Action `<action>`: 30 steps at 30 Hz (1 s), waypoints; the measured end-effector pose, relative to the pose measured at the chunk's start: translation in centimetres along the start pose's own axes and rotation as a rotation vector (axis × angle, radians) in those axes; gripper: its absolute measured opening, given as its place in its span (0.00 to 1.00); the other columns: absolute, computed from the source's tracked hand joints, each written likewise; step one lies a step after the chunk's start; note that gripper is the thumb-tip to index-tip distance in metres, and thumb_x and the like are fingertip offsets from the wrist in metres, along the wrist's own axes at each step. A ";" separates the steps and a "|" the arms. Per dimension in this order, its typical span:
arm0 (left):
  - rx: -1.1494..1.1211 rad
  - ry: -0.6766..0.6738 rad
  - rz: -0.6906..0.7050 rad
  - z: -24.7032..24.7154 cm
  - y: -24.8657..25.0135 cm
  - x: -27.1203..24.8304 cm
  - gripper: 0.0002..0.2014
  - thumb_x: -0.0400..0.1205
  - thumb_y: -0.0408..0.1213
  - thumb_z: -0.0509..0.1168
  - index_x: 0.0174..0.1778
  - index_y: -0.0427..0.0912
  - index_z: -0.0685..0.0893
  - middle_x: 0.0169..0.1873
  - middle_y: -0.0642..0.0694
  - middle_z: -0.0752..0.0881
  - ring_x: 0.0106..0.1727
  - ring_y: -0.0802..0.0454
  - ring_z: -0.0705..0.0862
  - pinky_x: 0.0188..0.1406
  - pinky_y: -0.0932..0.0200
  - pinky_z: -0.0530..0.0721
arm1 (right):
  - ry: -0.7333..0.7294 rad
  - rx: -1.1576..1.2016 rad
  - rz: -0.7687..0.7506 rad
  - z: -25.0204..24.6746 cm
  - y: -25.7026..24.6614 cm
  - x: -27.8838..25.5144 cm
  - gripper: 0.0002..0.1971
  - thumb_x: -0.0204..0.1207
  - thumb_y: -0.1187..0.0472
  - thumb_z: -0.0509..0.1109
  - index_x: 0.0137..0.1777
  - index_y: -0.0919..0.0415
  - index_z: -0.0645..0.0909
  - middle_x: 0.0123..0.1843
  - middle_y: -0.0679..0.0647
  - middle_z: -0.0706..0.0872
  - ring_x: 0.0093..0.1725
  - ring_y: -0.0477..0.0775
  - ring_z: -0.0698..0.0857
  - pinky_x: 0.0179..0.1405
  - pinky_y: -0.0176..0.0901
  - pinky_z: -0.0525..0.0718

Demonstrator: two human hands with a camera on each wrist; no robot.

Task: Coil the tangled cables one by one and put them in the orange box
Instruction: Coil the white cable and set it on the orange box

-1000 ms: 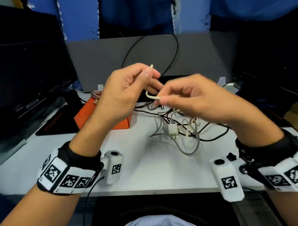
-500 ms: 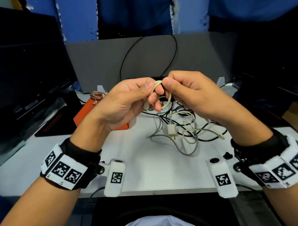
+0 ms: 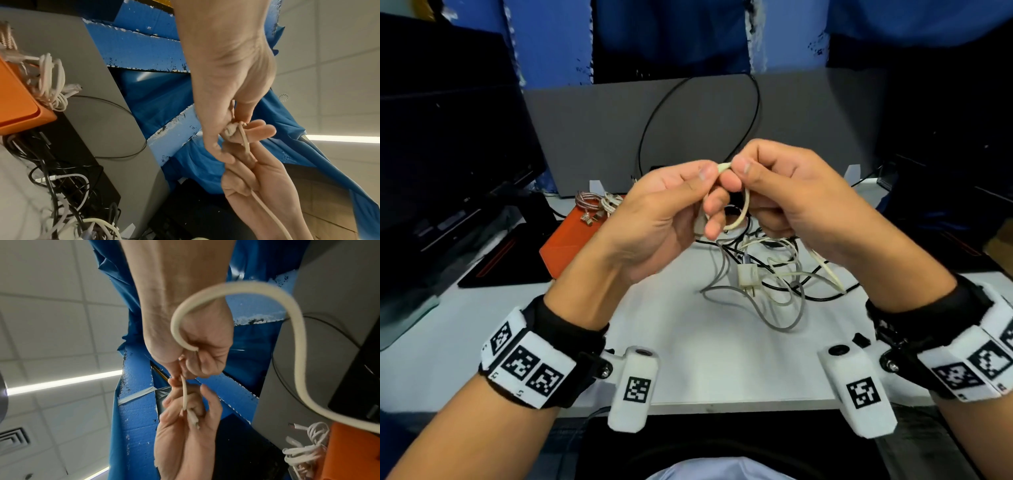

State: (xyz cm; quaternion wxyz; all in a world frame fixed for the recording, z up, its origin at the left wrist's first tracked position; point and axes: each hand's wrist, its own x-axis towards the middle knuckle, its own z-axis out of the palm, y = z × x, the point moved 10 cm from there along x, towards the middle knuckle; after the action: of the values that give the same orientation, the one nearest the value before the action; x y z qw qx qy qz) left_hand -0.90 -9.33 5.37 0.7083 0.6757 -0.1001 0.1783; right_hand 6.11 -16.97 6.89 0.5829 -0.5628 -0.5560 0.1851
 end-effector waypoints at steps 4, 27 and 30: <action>-0.007 -0.110 -0.126 0.6 -1.1 -0.6 0.15 0.89 0.37 0.55 0.50 0.36 0.87 0.26 0.49 0.74 0.27 0.54 0.71 0.34 0.64 0.74 | -0.095 -0.129 0.000 0.3 -0.2 -0.4 0.17 0.89 0.55 0.66 0.38 0.59 0.80 0.26 0.49 0.64 0.24 0.47 0.59 0.22 0.40 0.54; 0.762 0.306 0.244 -3.1 2.9 -0.1 0.12 0.93 0.34 0.56 0.62 0.37 0.84 0.45 0.48 0.93 0.41 0.53 0.90 0.48 0.60 0.84 | -0.205 -0.587 -0.038 2.9 -0.6 -0.8 0.13 0.89 0.55 0.68 0.52 0.64 0.89 0.27 0.43 0.79 0.28 0.38 0.76 0.32 0.38 0.74; 0.708 0.032 0.131 -0.9 1.6 0.1 0.12 0.93 0.32 0.55 0.58 0.38 0.85 0.40 0.45 0.91 0.41 0.50 0.88 0.52 0.57 0.83 | 0.066 -0.547 -0.144 -0.7 -2.7 -0.4 0.12 0.86 0.51 0.72 0.44 0.56 0.88 0.35 0.50 0.89 0.35 0.55 0.84 0.38 0.56 0.81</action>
State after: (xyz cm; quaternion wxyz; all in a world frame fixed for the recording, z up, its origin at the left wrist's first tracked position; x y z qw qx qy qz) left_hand -1.49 -8.37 6.79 0.4187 0.8685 -0.0642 0.2575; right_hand 5.47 -18.44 9.17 0.4388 -0.6638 -0.6048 -0.0322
